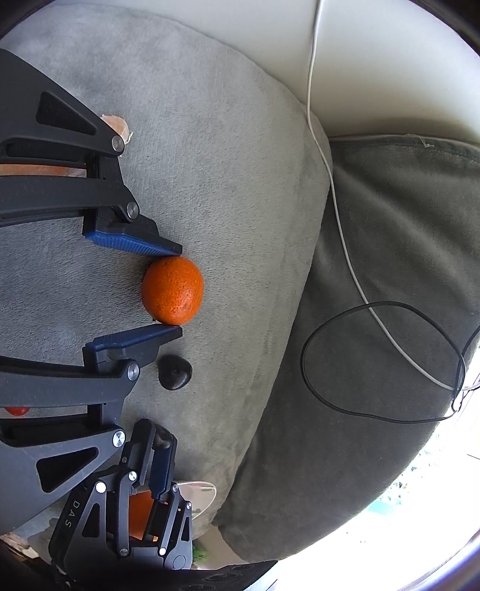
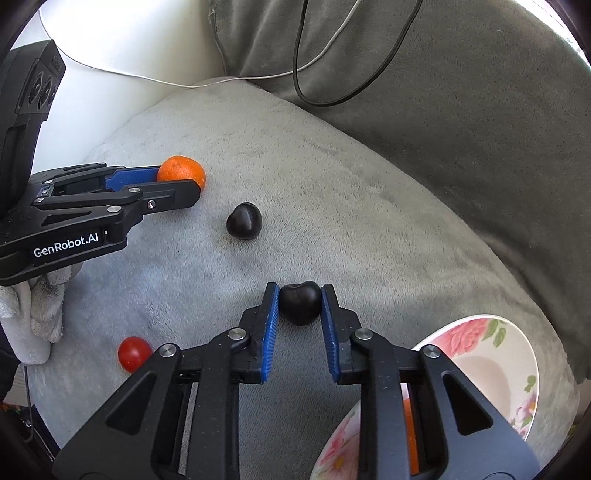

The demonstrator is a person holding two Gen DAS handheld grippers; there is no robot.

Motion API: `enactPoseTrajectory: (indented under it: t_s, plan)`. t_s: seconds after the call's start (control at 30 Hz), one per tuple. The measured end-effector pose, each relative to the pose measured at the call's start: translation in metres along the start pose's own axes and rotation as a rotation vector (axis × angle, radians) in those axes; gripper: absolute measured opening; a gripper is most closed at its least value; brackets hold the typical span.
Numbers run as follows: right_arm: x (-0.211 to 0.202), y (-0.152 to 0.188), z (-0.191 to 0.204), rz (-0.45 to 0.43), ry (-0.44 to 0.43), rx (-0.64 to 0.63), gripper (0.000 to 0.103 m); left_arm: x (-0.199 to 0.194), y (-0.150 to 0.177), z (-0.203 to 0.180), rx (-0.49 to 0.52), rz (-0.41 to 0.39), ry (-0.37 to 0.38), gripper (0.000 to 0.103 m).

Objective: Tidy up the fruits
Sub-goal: 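Carry the tangerine and plum over the plate with both tools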

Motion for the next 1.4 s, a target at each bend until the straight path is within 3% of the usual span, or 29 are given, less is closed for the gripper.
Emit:
enactPoseTrajectory:
  t_s: [0.4,0.87,1.4]
  plan:
    - [-0.057,0.015,-0.013,-0.107,-0.043,0.075,0.023,-0.030,-0.007,-0.018,0.018,-0.057,0.016,0.035]
    - [-0.124,0.053,-0.047,-0.230,-0.028,0.178,0.023,-0.066,-0.014,-0.072,0.092,-0.126,0.082,0.035]
    - [-0.144,0.095,-0.093,-0.261,0.020,0.300,0.023,-0.071,-0.023,-0.124,0.175,-0.143,0.159,0.035]
Point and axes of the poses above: each gripper's, at about its wrist camera, not at the fingertips, and x roughly the way its jaws point, z to its left, y to its underside, the point moved 3 cm from there along x, roughly the way its jaws point, and after that the axes turned 12 degrees about x, right-handed, at the moved point
